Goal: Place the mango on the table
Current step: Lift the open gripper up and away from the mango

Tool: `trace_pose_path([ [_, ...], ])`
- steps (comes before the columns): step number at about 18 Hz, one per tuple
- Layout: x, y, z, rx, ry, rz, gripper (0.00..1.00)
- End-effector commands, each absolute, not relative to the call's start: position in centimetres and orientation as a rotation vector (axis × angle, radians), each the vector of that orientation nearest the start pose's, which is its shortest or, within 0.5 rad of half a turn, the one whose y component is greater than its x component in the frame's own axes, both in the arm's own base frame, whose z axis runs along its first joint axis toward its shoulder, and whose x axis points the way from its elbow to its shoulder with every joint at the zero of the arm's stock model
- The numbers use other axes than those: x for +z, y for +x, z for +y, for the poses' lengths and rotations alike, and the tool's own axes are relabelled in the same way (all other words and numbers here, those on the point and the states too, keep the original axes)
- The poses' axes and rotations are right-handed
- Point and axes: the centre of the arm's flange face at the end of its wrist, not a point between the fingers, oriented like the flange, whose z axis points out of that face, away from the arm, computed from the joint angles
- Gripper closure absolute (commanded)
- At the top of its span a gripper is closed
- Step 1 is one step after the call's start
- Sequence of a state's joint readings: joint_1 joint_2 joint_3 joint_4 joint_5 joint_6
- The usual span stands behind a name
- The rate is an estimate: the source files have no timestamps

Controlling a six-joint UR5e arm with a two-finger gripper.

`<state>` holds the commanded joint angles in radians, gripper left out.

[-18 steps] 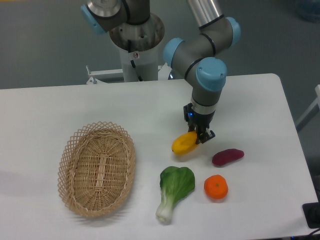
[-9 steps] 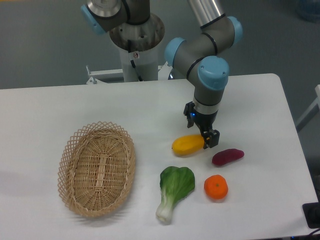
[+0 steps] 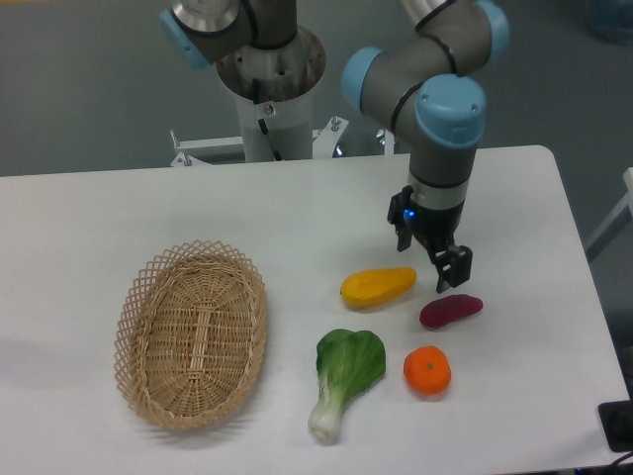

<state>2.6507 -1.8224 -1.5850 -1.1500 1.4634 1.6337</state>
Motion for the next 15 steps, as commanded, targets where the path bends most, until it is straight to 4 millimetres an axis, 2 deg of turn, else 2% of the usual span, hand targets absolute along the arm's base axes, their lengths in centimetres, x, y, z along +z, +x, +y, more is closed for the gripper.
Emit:
trace_pose_path([
  [4,42.6,-47.8,39.6,0.113,-2.862,0.763,0.0],
  [15,43.4,-48.1,39.2,0.134,-2.861,0.75,0.0],
])
